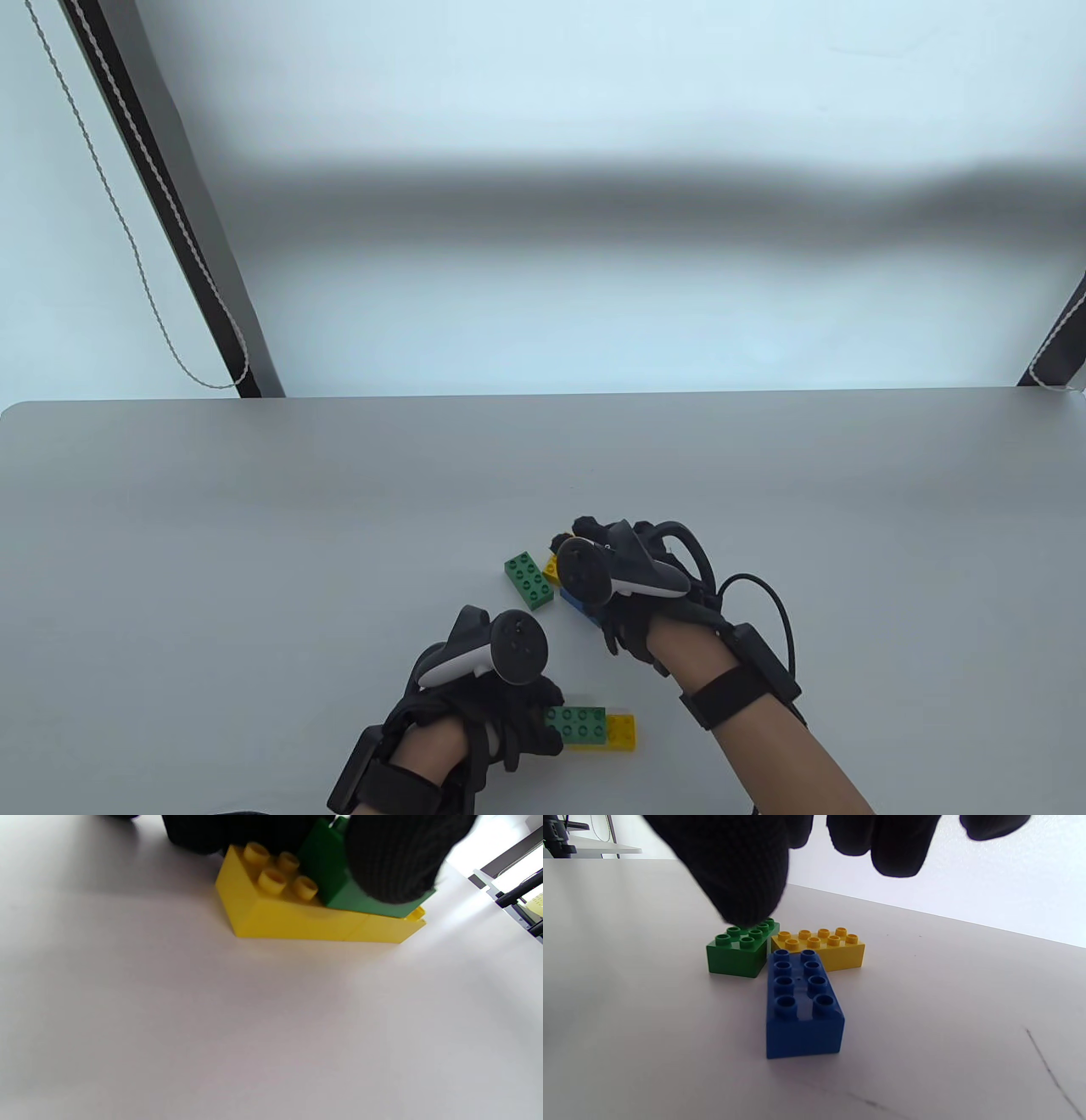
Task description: Stack lego bricks
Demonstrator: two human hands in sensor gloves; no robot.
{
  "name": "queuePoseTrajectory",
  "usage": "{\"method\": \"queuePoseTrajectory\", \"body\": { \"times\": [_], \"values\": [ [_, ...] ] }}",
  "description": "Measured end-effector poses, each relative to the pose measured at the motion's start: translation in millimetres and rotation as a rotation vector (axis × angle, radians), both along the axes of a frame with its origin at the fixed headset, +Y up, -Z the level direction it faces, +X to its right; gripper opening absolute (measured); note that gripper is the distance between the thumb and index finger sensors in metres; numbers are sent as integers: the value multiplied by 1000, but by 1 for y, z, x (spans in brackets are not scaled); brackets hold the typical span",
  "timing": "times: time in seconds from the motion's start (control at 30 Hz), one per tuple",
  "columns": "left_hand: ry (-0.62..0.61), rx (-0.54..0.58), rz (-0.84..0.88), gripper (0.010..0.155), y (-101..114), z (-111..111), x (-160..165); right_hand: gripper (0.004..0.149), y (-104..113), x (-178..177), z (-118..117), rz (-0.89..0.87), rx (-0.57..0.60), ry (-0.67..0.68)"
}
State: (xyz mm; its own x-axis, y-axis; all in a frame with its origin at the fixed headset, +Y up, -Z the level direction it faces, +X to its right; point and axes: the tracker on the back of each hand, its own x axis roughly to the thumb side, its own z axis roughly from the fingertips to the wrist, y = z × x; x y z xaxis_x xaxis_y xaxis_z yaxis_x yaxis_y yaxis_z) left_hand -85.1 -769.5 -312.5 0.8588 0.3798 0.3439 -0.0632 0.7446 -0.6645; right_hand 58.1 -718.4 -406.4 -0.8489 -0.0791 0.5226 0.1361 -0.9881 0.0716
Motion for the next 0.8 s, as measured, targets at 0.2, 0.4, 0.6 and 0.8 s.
{"method": "queuePoseTrajectory", "body": {
  "times": [0.2,0.4,0.6,0.8],
  "values": [
    [5,5,7,69,-1,0,-1,80,-15,-6,-27,71,14,19],
    [10,13,13,69,-2,2,-2,76,-30,-8,-47,116,15,9],
    [14,14,16,69,-3,3,-3,73,-45,-14,-57,167,-7,20],
    [14,14,17,69,-3,3,-3,70,-54,-18,-61,170,-12,31]
  ]
}}
